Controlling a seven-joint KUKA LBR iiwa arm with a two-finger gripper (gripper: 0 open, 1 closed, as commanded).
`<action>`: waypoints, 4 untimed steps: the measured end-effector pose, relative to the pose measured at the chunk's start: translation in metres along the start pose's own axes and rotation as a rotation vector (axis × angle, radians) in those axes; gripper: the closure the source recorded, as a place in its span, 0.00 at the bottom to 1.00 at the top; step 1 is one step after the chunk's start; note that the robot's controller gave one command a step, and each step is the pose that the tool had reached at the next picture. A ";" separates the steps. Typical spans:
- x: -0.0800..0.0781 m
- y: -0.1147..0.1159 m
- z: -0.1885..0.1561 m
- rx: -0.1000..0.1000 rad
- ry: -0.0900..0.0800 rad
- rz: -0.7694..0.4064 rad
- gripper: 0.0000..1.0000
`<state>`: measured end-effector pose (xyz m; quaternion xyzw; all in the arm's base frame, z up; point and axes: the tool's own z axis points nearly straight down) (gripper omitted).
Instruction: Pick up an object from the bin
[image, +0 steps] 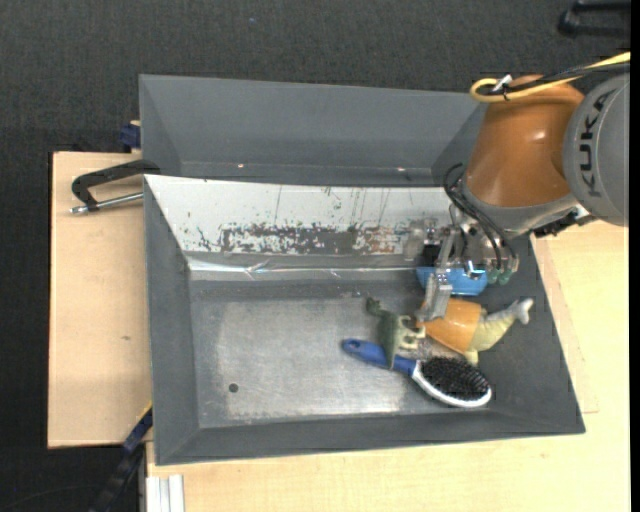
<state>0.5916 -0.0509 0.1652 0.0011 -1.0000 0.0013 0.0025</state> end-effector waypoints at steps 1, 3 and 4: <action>0.043 -0.010 0.095 -0.004 -0.004 -0.227 0.00; 0.088 0.020 0.094 -0.001 -0.012 -0.376 1.00; 0.091 0.029 -0.115 0.003 -0.020 -0.640 1.00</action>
Offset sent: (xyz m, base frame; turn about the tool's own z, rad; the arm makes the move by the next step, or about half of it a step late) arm -0.0446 -0.0113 -0.0952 -0.2277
